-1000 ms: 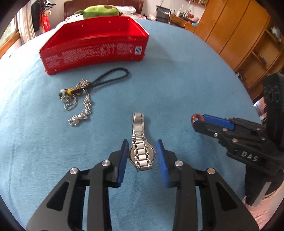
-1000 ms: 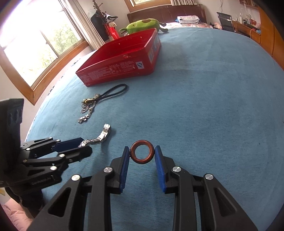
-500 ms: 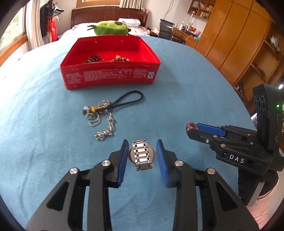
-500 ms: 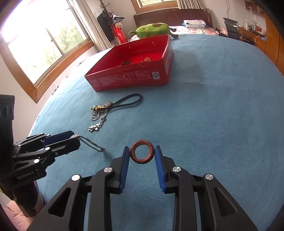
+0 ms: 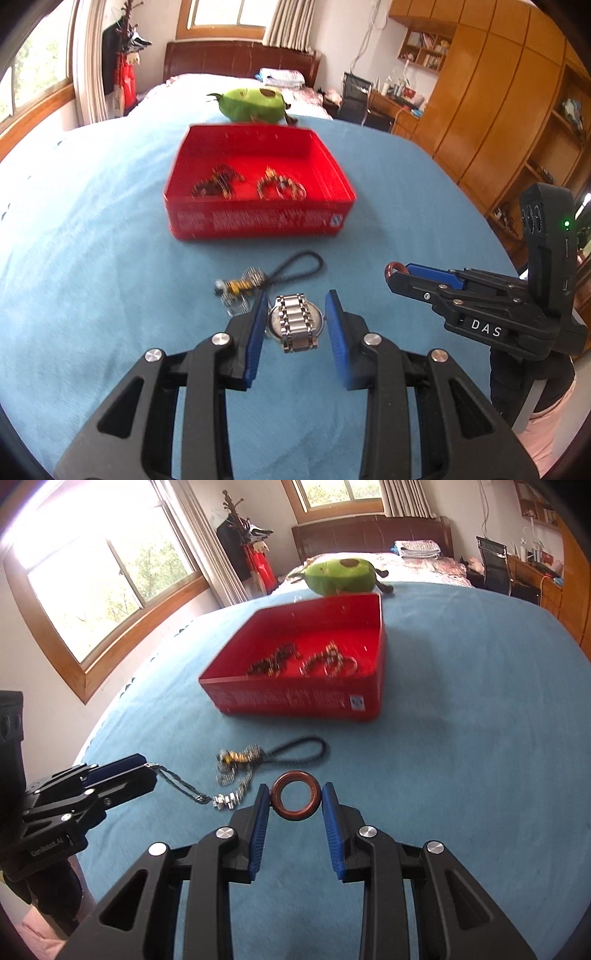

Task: Organize jewelry
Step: 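Carry the watch and ring into the red tray and open both grippers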

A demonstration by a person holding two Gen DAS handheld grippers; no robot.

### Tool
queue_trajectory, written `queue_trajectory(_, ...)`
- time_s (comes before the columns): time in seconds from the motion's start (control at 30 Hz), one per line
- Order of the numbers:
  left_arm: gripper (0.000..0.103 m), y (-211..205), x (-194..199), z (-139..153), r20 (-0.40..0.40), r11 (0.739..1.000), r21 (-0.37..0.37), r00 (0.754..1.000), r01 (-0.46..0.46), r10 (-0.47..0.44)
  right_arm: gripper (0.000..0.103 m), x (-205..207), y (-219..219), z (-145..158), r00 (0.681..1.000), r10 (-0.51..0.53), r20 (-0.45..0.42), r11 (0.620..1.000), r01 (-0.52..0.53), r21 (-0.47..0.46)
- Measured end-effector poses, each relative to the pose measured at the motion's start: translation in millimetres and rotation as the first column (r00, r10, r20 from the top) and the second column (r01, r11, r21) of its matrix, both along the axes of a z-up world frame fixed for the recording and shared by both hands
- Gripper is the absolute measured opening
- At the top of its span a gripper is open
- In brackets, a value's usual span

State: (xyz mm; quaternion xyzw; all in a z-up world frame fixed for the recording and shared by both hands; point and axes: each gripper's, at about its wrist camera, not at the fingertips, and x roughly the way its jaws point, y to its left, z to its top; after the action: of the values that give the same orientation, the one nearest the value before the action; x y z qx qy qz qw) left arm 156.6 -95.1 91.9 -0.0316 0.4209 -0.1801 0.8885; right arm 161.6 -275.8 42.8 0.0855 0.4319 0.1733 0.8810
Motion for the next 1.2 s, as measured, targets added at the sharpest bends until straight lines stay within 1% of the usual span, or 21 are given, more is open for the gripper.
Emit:
queue_trajectory(0.17,0.030,8.5,24.5,25.8,0.040,0.999,-0.020,0.999,-0.025,0.026,0.029,28.0,4.7,18.6,1.000,-0.008,0.013,1.000,0.008,0.006)
queue_trajectory(0.27,0.029,10.3,44.3,35.4,0.048,0.999,-0.031,0.998,-0.037,0.039,0.029,50.7,6.6,29.8,1.000,-0.020,0.019,1.000,0.020,0.017)
queue_trajectory(0.3,0.027,10.6,52.3,37.4,0.047,0.999,-0.038,0.998,-0.038,0.040,0.029,58.8,8.0,32.7,0.999,-0.024,0.021,1.000,0.024,0.019)
queue_trajectory(0.4,0.027,10.3,72.4,41.4,0.038,0.997,-0.062,0.999,-0.036,0.038,0.029,81.2,9.9,36.4,0.999,-0.038,0.021,0.999,0.038,0.024)
queue_trajectory(0.47,0.026,9.4,88.5,44.9,0.055,0.996,-0.078,0.998,-0.036,0.040,0.029,101.9,12.1,36.9,0.999,-0.043,0.011,0.999,0.042,0.032)
queue_trajectory(0.63,0.026,8.1,132.0,50.1,0.088,0.996,-0.078,0.995,-0.050,0.057,0.029,149.0,14.6,37.5,0.998,-0.060,0.007,0.997,0.059,0.045)
queue_trajectory(0.77,0.025,10.8,170.9,38.7,0.074,0.993,-0.084,0.994,-0.079,0.086,0.029,184.6,18.2,25.7,0.997,-0.072,-0.018,0.996,0.073,0.041)
queue_trajectory(0.87,0.020,10.7,203.3,22.2,0.050,0.993,-0.064,0.994,-0.099,0.102,0.029,210.3,25.6,9.5,0.996,-0.085,-0.040,0.996,0.085,0.000)
queue_trajectory(0.93,0.019,8.1,226.0,6.1,0.009,0.993,-0.046,0.994,-0.109,0.110,0.029,225.6,31.4,-4.2,0.994,-0.085,-0.066,0.996,0.084,-0.027)
queue_trajectory(0.97,0.019,7.5,231.9,1.0,-0.001,0.993,-0.041,0.994,-0.108,0.108,0.029,231.1,34.4,-10.0,0.994,-0.084,-0.074,0.996,0.081,-0.040)
queue_trajectory(1.1,0.018,4.3,263.1,-33.2,-0.084,0.994,-0.021,0.991,-0.106,0.104,0.029,250.6,45.8,-33.3,0.991,-0.087,-0.106,0.992,0.077,-0.101)
queue_trajectory(1.17,0.016,5.9,269.5,-40.7,-0.094,0.994,-0.008,0.990,-0.111,0.109,0.029,256.1,49.6,-40.3,0.990,-0.080,-0.116,0.990,0.065,-0.128)
queue_trajectory(1.2,0.013,5.9,271.7,-42.9,-0.094,0.994,-0.013,0.990,-0.106,0.104,0.037,257.0,50.2,-41.3,0.990,-0.084,-0.111,0.988,0.068,-0.139)
